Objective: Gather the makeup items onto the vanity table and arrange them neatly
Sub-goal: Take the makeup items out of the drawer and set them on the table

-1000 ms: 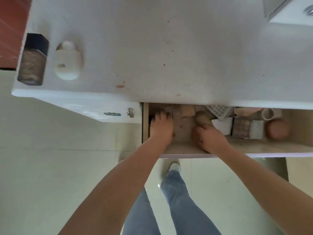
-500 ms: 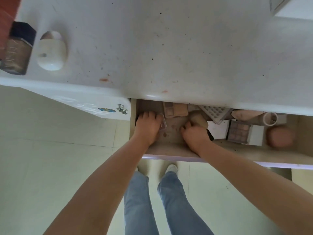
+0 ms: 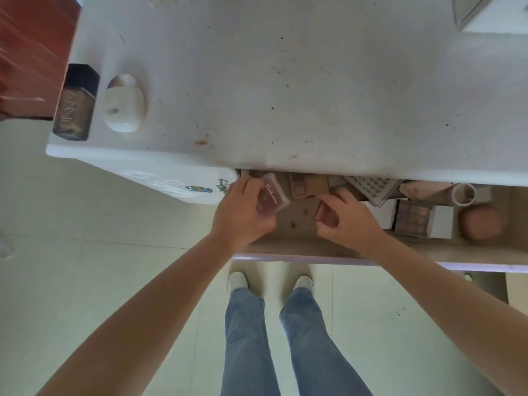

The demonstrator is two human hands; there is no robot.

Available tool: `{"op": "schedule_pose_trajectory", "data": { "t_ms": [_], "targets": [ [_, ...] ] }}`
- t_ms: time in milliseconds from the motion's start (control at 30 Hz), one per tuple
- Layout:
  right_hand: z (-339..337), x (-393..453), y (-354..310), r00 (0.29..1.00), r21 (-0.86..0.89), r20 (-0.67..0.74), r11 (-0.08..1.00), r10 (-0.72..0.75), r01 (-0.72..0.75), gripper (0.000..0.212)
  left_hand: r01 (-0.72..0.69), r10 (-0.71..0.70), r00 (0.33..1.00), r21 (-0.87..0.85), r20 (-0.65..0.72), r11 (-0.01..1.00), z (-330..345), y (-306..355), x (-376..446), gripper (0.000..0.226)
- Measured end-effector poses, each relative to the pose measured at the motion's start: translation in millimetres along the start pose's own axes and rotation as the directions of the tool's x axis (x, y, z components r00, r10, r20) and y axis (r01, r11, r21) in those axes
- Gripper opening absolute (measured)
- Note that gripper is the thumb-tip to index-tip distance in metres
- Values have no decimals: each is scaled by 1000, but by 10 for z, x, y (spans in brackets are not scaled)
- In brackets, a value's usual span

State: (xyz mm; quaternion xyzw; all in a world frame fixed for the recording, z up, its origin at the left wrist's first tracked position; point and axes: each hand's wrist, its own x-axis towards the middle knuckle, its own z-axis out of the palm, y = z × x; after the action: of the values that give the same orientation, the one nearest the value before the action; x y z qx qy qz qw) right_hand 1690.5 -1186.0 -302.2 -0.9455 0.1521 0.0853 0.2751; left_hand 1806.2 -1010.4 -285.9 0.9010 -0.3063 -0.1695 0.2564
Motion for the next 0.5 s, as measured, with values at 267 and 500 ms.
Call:
{"op": "schedule_pose_trajectory", "data": {
  "t_ms": [267, 500],
  "targets": [
    [-442, 798, -940, 965, 128, -216, 975, -149, 180, 51, -53, 84, 988, 224, -131, 973, -1042, -514, 475, 53],
    [-244, 1683, -1416, 945, -17, -93, 950, -312, 312, 37, -138, 78, 987, 474, 144, 870, -1506, -1036, 963, 57]
  ]
}}
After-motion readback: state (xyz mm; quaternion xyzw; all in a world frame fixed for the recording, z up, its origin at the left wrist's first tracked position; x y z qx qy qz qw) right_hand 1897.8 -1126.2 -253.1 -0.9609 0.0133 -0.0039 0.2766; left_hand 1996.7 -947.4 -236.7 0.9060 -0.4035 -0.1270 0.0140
